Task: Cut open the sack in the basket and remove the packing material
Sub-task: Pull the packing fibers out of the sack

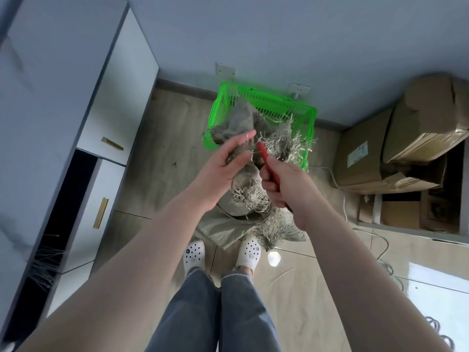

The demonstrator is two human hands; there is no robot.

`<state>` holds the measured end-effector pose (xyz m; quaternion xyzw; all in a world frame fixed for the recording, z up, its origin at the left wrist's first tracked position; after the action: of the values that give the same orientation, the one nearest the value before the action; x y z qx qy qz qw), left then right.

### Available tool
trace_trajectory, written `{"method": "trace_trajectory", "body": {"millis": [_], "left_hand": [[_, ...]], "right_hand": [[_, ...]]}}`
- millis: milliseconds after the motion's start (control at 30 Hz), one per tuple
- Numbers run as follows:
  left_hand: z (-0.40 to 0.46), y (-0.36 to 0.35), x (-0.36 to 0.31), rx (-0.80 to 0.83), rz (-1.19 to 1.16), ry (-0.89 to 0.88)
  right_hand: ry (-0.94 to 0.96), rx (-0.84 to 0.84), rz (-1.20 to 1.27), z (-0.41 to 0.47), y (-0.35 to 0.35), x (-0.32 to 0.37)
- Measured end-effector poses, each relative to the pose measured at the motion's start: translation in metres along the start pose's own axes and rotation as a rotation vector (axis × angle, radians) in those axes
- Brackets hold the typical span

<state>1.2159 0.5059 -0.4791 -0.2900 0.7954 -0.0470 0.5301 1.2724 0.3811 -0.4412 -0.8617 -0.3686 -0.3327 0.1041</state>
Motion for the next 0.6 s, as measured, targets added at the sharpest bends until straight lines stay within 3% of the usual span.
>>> {"method": "trace_trajectory", "body": {"millis": [100,233,333,433,500,600], "left_hand": [[0.004,-0.012,0.019,0.055,0.005,0.154],[0.01,-0.018,0.026,-0.037,0.134,0.067],[0.007,0.001,0.039,-0.203,0.427,0.052],[-0.021,0.034,0.064,-0.425,0.431,0.126],[-0.031,0.039,0.067,-0.461,0.319,0.102],[-0.021,0.026,0.046,-0.41,0.239,0.057]], "right_hand": [[0.012,0.003,0.042,-0.003,0.002,0.003],[0.047,-0.102,0.119,-0.006,0.004,0.001],[0.154,-0.209,0.32,-0.018,0.018,0.022],[0.316,-0.312,0.497,-0.02,0.054,0.066],[0.268,-0.365,0.328,-0.009,0.064,0.069],[0.086,-0.328,-0.369,0.012,0.041,0.032]]}}
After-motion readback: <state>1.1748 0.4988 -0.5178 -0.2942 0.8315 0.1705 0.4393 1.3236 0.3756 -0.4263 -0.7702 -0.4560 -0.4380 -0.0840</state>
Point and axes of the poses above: each hand's wrist, its own z-axis towards the middle knuckle, its own y-axis out of the back of the hand, x = y × z, the point moved 3 cm from there along z, towards the middle knuckle, and after that the axes turned 7 degrees about -z, right-handed, at the moved point
